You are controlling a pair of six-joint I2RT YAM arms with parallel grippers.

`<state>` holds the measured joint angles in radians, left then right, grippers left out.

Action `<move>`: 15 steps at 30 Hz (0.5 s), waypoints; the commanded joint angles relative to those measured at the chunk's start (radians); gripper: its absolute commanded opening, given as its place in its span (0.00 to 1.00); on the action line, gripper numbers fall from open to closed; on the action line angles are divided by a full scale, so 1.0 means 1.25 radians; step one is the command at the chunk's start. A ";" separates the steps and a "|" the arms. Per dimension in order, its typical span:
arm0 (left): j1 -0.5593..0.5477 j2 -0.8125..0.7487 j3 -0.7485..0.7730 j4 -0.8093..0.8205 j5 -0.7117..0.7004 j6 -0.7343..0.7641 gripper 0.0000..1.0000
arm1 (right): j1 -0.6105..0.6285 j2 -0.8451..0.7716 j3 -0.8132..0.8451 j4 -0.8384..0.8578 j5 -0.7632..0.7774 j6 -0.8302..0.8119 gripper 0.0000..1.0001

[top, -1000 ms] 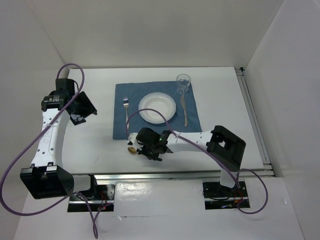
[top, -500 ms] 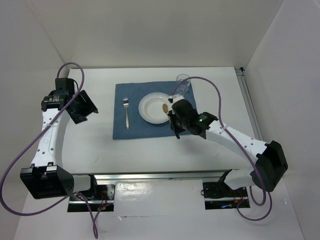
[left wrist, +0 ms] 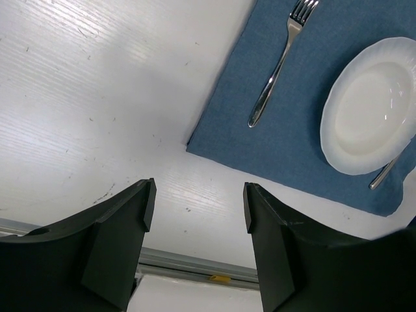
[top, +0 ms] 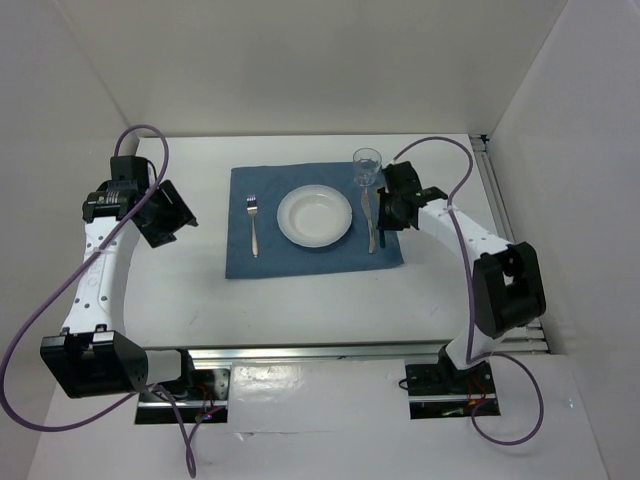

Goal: Set the dinner table for one person

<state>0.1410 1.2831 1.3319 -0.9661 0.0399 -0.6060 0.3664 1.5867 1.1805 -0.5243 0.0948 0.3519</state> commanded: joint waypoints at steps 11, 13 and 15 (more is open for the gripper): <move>0.004 -0.021 -0.002 0.007 0.012 0.004 0.73 | -0.045 0.148 0.090 0.100 -0.077 -0.052 0.00; 0.004 -0.021 -0.002 0.007 0.012 0.004 0.73 | -0.045 0.164 0.090 0.110 -0.097 -0.052 0.00; 0.004 -0.021 -0.009 0.007 0.012 0.004 0.73 | -0.045 0.192 0.112 0.110 -0.097 -0.052 0.00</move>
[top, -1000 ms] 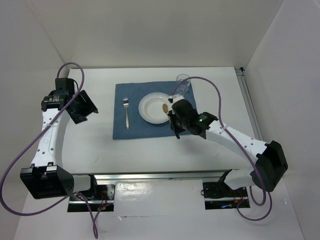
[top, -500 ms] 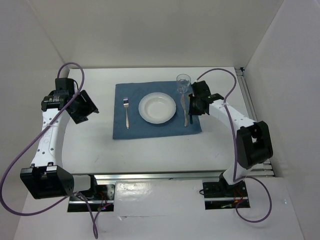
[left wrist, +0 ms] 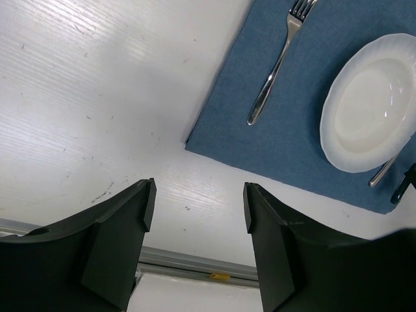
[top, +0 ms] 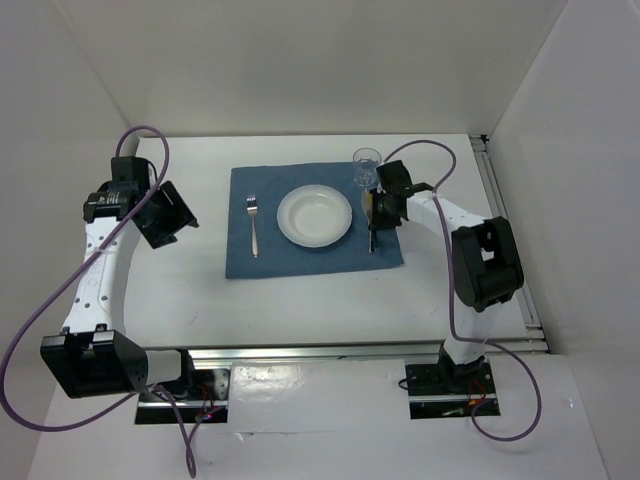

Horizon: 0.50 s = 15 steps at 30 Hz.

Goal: Set the dinner table for one person

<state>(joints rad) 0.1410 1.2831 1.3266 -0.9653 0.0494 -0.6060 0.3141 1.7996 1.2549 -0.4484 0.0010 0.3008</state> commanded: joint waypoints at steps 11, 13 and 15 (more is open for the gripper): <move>0.004 -0.021 -0.005 -0.001 -0.017 0.004 0.73 | 0.011 0.110 0.097 0.069 -0.033 0.013 0.20; 0.004 -0.029 -0.005 -0.001 -0.017 0.004 0.73 | 0.020 0.110 0.097 0.069 -0.033 0.022 0.27; 0.004 -0.029 -0.005 -0.001 -0.017 0.004 0.73 | 0.020 0.110 0.097 0.076 -0.033 0.022 0.48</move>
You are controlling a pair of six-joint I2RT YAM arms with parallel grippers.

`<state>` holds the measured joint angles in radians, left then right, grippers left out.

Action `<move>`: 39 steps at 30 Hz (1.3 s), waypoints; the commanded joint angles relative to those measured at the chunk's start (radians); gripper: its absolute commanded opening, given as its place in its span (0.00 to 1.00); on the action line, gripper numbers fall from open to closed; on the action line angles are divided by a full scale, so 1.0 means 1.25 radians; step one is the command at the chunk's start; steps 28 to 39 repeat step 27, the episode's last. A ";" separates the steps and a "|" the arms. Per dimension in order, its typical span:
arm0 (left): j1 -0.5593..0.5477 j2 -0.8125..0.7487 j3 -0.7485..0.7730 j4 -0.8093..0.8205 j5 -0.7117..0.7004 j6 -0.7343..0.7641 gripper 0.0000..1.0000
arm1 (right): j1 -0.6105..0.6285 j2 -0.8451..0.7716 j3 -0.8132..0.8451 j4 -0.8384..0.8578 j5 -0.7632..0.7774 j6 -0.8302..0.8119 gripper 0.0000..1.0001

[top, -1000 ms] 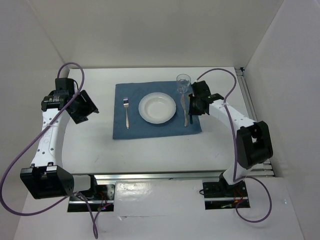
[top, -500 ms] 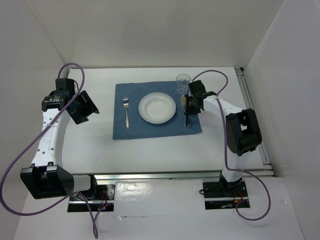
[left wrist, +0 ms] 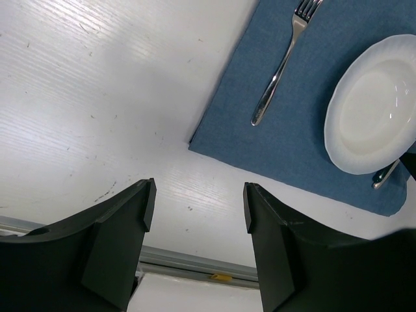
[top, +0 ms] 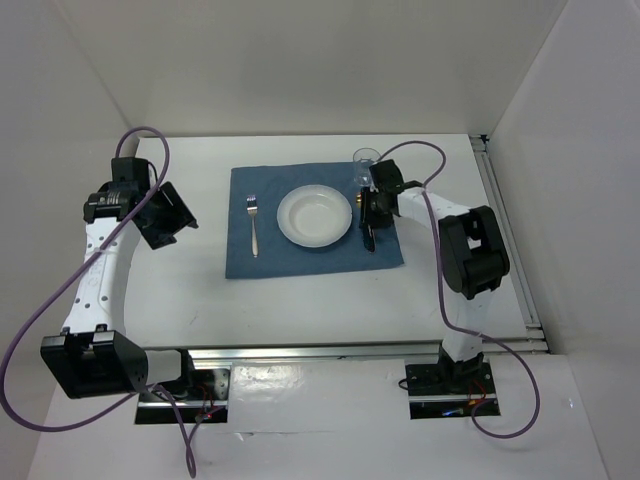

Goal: Set the dinner table for one person

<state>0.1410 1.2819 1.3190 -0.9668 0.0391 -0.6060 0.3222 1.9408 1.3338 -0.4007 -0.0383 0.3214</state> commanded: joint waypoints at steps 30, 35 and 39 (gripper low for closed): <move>0.004 -0.035 -0.006 0.040 0.041 0.011 0.73 | -0.188 -0.566 -0.109 -0.283 0.367 0.159 0.97; 0.004 -0.035 -0.006 0.040 0.041 0.011 0.73 | -0.188 -0.566 -0.109 -0.283 0.367 0.159 0.97; 0.004 -0.035 -0.006 0.040 0.041 0.011 0.73 | -0.188 -0.566 -0.109 -0.283 0.367 0.159 0.97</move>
